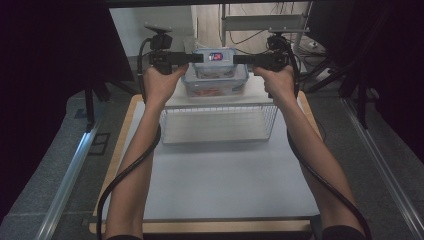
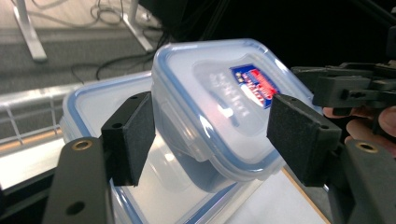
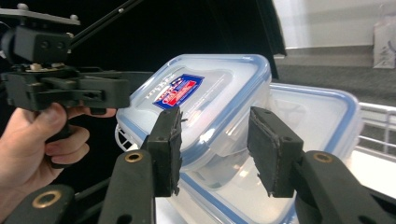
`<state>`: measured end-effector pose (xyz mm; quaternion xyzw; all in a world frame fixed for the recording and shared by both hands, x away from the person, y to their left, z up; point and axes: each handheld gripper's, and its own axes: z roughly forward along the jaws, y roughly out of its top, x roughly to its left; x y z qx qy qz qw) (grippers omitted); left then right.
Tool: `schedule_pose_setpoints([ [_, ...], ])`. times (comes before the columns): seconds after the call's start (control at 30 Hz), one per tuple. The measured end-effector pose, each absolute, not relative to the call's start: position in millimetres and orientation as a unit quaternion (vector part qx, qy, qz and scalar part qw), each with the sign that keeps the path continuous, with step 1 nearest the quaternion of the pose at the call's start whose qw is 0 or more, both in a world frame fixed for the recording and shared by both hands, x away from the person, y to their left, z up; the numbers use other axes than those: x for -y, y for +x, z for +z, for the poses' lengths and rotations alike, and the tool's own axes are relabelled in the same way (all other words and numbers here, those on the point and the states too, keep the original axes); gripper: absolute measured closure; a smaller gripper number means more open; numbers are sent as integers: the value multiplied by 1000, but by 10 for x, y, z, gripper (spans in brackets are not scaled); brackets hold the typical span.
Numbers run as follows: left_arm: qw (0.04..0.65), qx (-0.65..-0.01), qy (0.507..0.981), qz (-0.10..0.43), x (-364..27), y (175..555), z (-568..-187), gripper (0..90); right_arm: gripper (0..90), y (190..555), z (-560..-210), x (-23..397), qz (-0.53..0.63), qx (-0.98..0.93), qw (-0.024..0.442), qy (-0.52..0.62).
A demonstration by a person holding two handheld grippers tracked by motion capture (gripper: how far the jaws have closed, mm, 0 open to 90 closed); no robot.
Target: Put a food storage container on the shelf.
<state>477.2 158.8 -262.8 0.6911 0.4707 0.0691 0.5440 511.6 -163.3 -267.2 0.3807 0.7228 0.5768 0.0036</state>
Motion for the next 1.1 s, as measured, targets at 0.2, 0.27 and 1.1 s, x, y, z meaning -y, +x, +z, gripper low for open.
schedule_pose_setpoints([
  [0.2,545,-437,706,114,-1592,4581,-2584,377,529,5064,-2642,1687,580,-727,32,367],
  [0.27,546,-423,712,128,-1589,4516,-2589,368,506,5032,-2641,1691,582,-729,37,358],
  [1.1,520,-348,749,219,-1491,3852,-3077,49,154,4490,-3100,1830,549,-778,125,279],
])
